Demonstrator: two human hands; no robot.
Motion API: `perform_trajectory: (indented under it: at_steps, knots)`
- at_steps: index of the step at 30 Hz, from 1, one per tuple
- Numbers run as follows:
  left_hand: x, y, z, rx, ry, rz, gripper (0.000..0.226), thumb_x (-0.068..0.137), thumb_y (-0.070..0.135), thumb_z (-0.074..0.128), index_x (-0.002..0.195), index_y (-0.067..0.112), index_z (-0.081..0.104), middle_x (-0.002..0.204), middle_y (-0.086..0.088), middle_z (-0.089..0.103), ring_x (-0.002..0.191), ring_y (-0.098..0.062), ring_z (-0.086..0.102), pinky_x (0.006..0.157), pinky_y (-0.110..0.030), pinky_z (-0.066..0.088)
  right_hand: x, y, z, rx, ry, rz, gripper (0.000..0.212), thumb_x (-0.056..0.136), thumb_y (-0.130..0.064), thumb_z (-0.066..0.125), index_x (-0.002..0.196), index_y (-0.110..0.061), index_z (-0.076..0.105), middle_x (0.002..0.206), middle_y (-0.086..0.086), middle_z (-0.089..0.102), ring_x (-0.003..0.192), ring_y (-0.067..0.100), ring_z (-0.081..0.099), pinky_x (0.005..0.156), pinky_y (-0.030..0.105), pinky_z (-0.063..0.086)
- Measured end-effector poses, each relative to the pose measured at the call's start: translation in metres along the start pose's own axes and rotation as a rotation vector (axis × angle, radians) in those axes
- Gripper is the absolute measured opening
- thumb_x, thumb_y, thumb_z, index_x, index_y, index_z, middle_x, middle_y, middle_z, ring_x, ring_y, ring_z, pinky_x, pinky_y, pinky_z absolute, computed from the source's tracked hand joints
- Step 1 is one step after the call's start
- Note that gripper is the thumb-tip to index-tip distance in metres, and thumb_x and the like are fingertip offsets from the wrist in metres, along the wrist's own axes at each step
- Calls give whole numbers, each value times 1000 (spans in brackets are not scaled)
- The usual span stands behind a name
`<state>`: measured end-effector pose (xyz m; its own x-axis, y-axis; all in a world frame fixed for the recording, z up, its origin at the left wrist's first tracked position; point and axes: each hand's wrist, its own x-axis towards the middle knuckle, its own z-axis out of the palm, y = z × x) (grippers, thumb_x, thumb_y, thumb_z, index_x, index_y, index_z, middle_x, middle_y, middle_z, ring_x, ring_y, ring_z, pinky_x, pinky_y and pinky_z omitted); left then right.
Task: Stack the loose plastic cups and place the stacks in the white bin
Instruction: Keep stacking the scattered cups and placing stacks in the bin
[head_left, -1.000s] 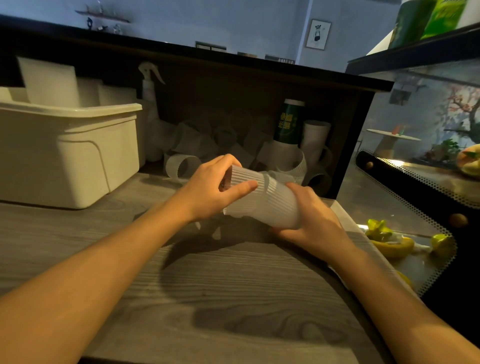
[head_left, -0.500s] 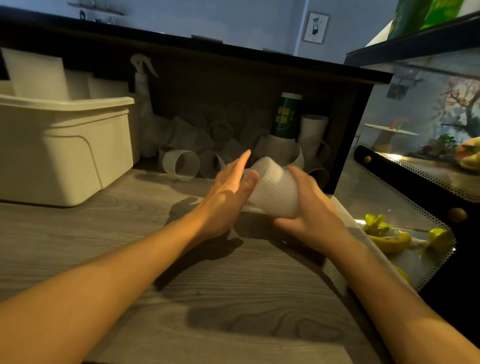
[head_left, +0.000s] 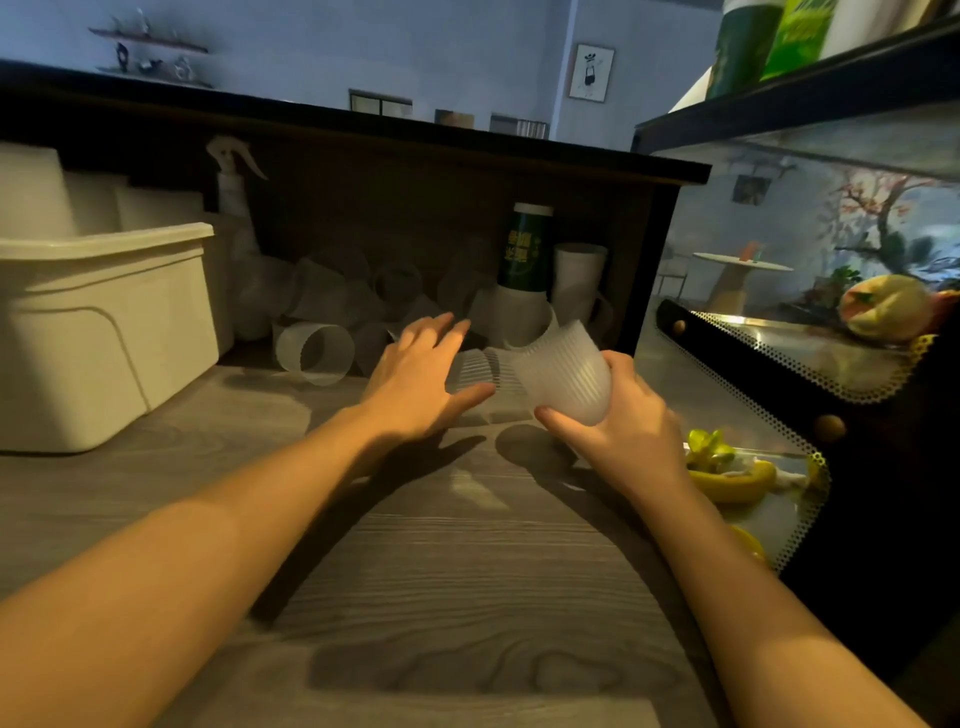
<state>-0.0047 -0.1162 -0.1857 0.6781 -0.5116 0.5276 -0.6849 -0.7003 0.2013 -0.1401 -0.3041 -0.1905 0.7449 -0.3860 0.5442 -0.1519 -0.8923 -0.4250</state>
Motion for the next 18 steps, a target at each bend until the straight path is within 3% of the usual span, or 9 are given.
perform_trajectory:
  at_steps: [4,7,10,15,18]
  knots:
    - [-3,4,26,121,54,-26,82,85,65,56,149,20,32,148,-7,40,136,-27,34,107,-42,32,-1,1,2,7,-14,-16,80,70,-69,68,130,-27,34,118,0,54,103,24,57,78,43,52]
    - [-6,-1,30,129,98,-48,83,81,60,64,146,18,35,138,-11,44,126,-31,41,100,-41,38,0,3,3,10,-30,-22,80,70,-69,68,129,-28,34,120,0,53,105,23,55,82,45,52]
    - [-11,-2,21,-31,148,-111,80,81,54,69,146,20,37,134,-11,44,122,-30,45,95,-40,42,0,3,6,22,-39,-23,82,68,-71,67,131,-30,33,122,-2,52,106,22,54,84,46,52]
    - [-17,-7,5,-495,361,-425,60,82,55,68,129,23,47,119,-2,57,107,-23,56,87,-42,53,-2,2,6,17,-71,-27,83,67,-72,67,130,-31,33,121,-3,52,106,20,54,82,43,53]
    - [-14,-7,-7,-703,409,-455,64,89,54,60,142,27,35,110,5,56,99,-16,56,85,-37,50,-3,2,4,29,-84,-23,82,68,-69,69,131,-29,35,121,-3,52,106,20,53,82,44,53]
